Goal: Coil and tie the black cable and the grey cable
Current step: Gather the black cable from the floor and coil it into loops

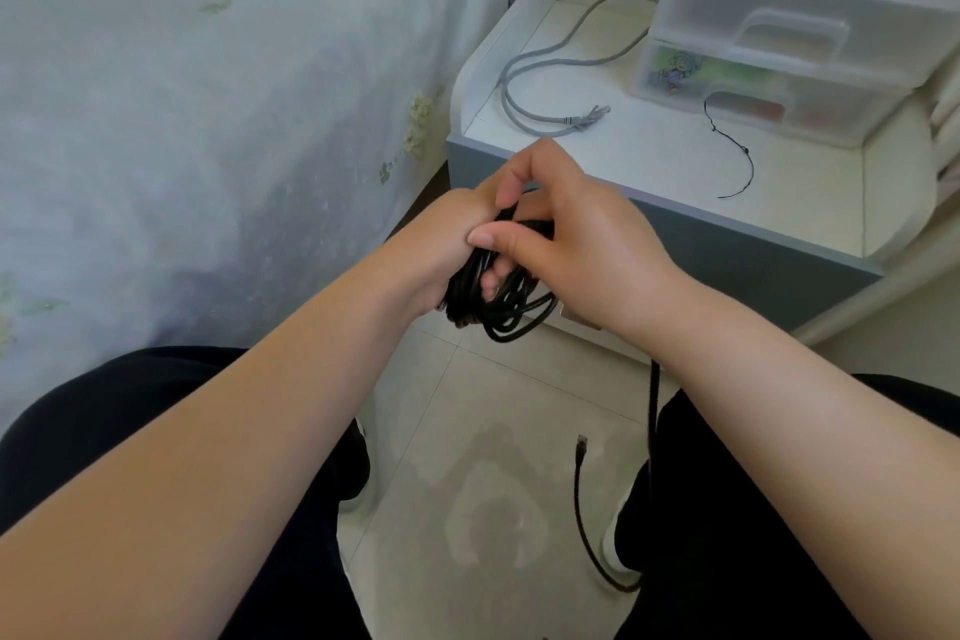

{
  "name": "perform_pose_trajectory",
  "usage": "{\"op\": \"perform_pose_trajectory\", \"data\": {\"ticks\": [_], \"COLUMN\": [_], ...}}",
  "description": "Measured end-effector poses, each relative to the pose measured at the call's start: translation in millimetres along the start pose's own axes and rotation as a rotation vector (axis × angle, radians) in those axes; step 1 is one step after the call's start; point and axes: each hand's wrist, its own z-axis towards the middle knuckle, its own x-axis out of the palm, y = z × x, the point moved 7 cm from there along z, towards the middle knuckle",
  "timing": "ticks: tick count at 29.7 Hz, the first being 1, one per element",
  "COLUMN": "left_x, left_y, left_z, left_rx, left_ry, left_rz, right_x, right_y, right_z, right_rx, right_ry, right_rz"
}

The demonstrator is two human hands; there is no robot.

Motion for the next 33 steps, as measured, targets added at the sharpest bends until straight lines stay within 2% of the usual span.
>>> {"op": "perform_pose_trajectory", "data": {"ticks": [5, 12, 19, 23, 26, 33], "left_x": [8.0, 10.2, 8.7, 8.3, 9.0, -6.9], "left_y": [0.1, -10.7, -11.9, -19.1, -24.6, -32.5], "left_z": [-5.6, -14.8, -18.5, -23.5, -27.4, -20.9], "left_rx": [-0.057, 0.007, 0.06, 0.106, 0.109, 0.104], "left_ry": [0.158, 0.263, 0.256, 0.284, 0.305, 0.16], "left_rz": [-0.176, -0.103, -0.018, -0.02, -0.105, -0.359], "right_x": [-18.4, -32.8, -39.7, -54.2, -54.9, -27.7], "right_y": [-22.0, -43.0, -56.4, -69.4, -80.0, -78.4], "right_z": [10.3, 20.0, 18.9, 21.5, 21.1, 12.1], "right_rx": [0.072, 0.07, 0.058, 0.11, 0.161, 0.224], "right_ry": [-0.134, -0.119, -0.065, -0.099, -0.104, -0.068], "right_rz": [-0.055, 0.007, 0.063, 0.062, 0.054, -0.013]}}
